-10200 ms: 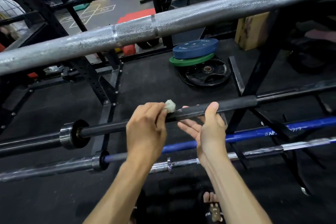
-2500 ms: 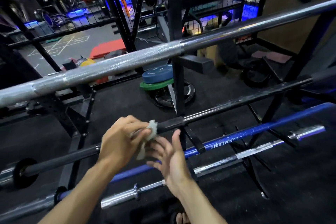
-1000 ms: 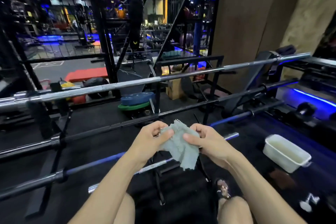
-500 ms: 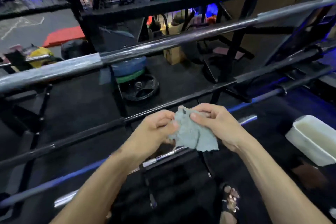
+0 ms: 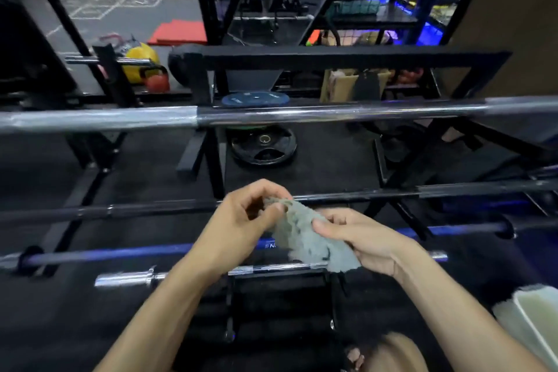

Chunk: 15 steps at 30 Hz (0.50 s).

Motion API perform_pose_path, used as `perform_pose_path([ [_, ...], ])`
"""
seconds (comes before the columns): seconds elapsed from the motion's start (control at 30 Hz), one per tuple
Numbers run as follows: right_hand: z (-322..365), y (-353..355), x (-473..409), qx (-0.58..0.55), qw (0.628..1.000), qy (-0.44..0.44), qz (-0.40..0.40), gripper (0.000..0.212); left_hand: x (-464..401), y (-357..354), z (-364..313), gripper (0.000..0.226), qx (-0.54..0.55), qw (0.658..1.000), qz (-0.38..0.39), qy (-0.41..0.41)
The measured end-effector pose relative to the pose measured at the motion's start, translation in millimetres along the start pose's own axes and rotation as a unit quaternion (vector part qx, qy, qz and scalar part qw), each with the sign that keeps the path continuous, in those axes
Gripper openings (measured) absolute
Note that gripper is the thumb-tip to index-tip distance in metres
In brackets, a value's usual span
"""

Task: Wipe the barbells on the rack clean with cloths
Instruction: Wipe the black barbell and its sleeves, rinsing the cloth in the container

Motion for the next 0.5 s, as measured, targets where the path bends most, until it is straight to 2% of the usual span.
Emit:
perform_pose_path([
  [0.17,20,-49,53,0.013,0.996,0.068,0.061,0.048,78,15,2,0.034,-0.001,0.994,-0.105,-0.024],
  [0.27,39,-76,106,-0.01,0.99,0.124,0.062,0.051,120,4,-7,0.031,0.006,0.991,-0.126,-0.034],
  [0.33,52,-89,140,0.0,0.986,0.163,0.028,0.042,139,-6,-12,0.022,0.046,0.989,-0.139,-0.01],
  [0.4,65,-98,171,0.031,0.978,0.205,-0.025,0.034,156,-22,-7,0.019,0.111,0.983,-0.127,0.069],
  [0.5,79,-109,209,0.068,0.961,0.257,-0.077,0.033,183,-59,1,0.046,0.22,0.958,-0.013,0.182],
])
Point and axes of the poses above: each hand's wrist, its own x-axis away from the middle knuckle, its own y-axis out of the back of the hand, z = x × y, the point moved 8 cm from there along -x, towards the middle knuckle, and after that the axes turned 14 degrees about y, right-handed, at the moved point
